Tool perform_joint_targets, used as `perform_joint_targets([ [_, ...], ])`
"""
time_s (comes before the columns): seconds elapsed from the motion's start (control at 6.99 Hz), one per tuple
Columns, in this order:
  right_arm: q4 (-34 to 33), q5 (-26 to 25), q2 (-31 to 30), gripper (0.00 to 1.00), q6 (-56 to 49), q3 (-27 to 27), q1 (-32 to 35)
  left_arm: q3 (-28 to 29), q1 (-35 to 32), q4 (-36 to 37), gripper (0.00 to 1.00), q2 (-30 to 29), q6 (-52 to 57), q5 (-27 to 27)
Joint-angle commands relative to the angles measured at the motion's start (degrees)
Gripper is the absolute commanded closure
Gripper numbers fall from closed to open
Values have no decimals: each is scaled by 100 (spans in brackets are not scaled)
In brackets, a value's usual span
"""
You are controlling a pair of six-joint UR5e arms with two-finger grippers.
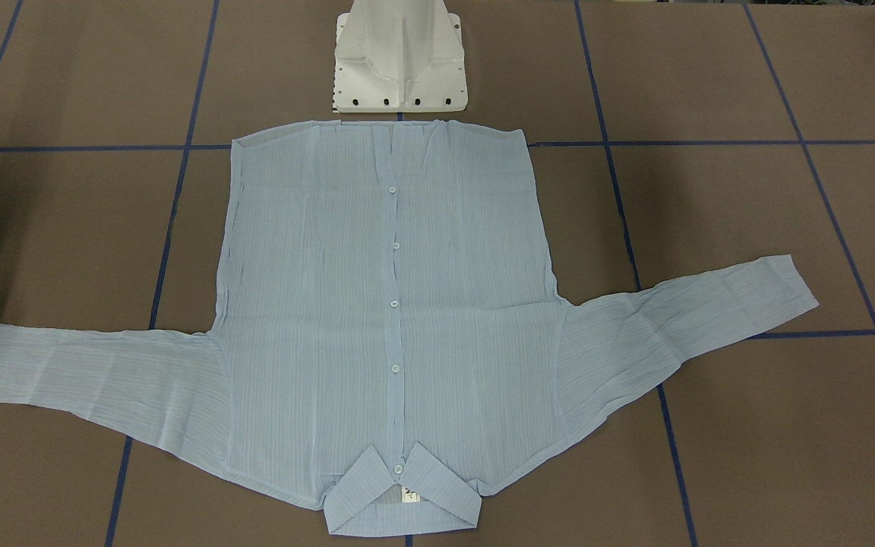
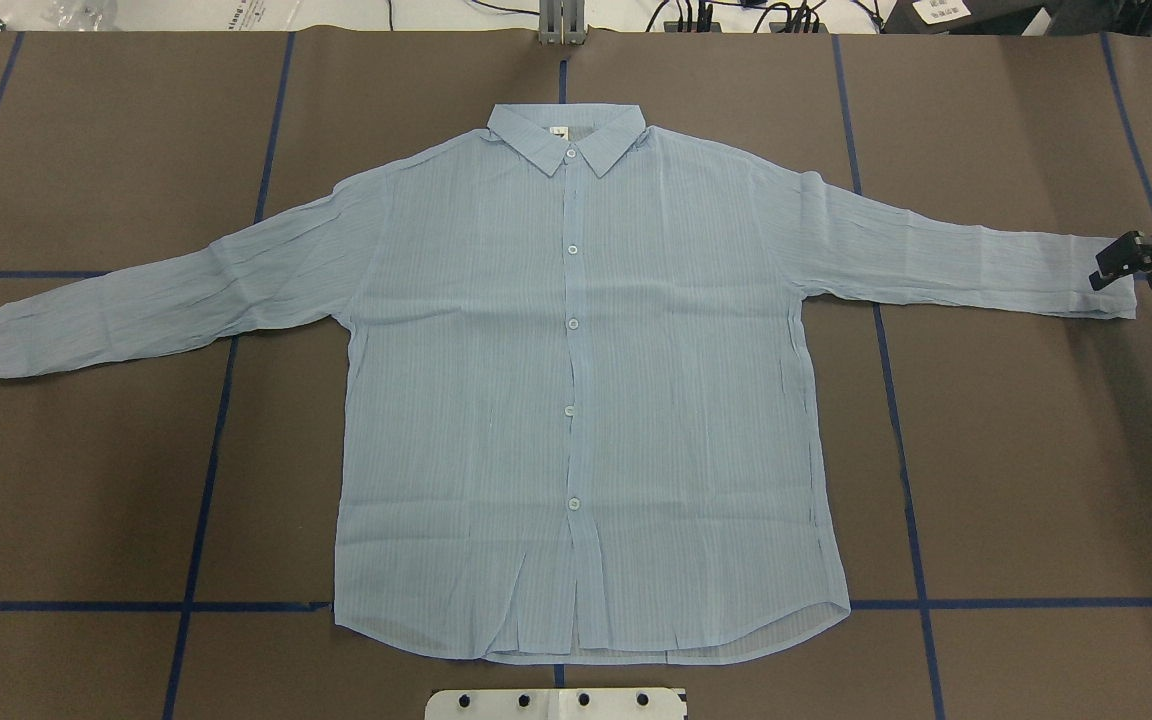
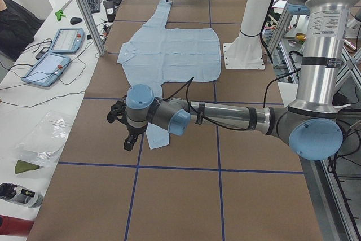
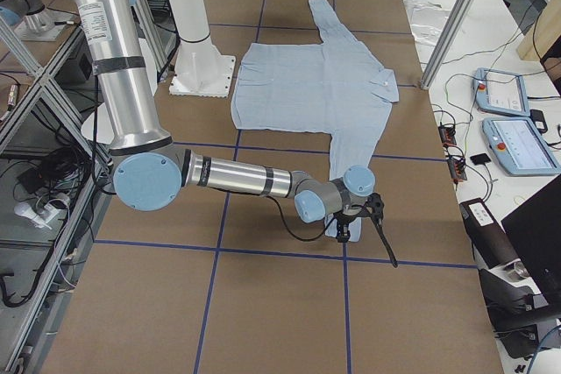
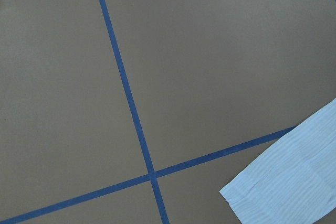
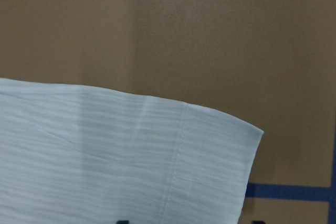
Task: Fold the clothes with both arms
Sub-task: 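Lower the right gripper onto the sleeve cuff nearest it and grasp it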
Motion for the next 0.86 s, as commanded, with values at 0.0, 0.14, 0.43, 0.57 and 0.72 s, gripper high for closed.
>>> perform_joint_targets([
  [0.0,-16,3,-5,21,-6,-52,-13,-6,0,-2,0,0,0,0],
  [0.14,-25,3,13,23,-6,-78,-13,-6,0,7,0,0,0,0],
  [0.43,-138,-76,21,30,-6,-70,-31,-6,0,7,0,0,0,0],
  [0.57,-148,-146,30,32,-6,-70,-31,-6,0,7,0,0,0,0],
  [0.72,-156,-164,22,34,-6,-70,-31,-6,0,-2,0,-9,0,0],
])
